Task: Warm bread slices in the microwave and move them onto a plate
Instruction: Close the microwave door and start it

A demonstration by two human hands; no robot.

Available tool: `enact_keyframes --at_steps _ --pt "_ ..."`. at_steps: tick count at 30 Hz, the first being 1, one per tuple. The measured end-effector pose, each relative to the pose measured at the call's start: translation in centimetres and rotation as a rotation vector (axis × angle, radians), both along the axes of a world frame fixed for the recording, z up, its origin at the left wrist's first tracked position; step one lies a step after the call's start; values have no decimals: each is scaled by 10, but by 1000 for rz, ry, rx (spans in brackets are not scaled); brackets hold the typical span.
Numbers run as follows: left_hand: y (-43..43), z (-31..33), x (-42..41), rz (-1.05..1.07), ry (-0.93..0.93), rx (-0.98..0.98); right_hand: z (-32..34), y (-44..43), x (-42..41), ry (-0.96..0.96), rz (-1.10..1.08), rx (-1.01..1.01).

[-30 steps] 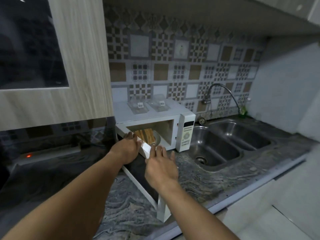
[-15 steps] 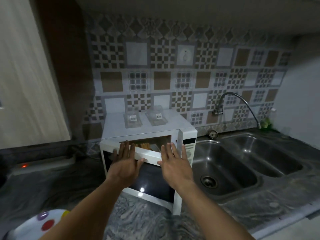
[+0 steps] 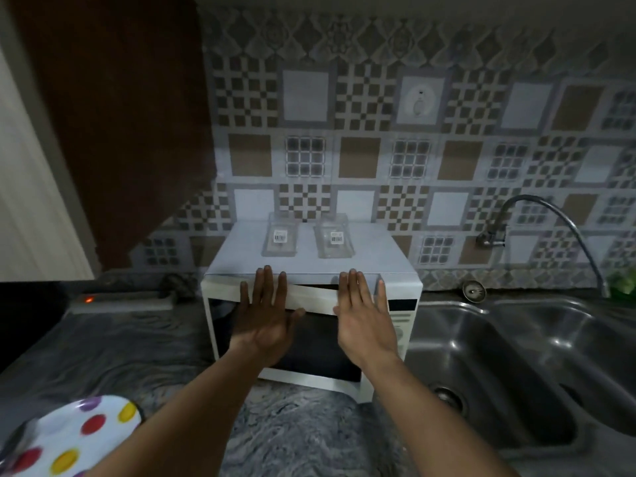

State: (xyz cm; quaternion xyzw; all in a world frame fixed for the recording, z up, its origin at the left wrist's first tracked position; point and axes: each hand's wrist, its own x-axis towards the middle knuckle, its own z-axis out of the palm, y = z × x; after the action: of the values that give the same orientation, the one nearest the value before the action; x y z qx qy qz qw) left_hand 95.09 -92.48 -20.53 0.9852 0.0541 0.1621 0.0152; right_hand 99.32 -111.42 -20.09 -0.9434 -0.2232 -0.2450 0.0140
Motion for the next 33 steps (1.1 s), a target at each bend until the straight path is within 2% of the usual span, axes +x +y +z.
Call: enact_keyframes --at_steps 3,13,21,25,33 --pt "-7 -1 11 28 -43 17 2 0 15 18 13 1" --pt "-11 20 38 136 54 92 18 -5 45 160 95 -35" --pt "-7 28 44 122 7 45 37 -3 57 233 77 95" --pt "-7 33 41 106 -9 13 46 -1 61 313 74 113" --pt "-7 39 43 133 23 -10 51 0 61 348 46 101"
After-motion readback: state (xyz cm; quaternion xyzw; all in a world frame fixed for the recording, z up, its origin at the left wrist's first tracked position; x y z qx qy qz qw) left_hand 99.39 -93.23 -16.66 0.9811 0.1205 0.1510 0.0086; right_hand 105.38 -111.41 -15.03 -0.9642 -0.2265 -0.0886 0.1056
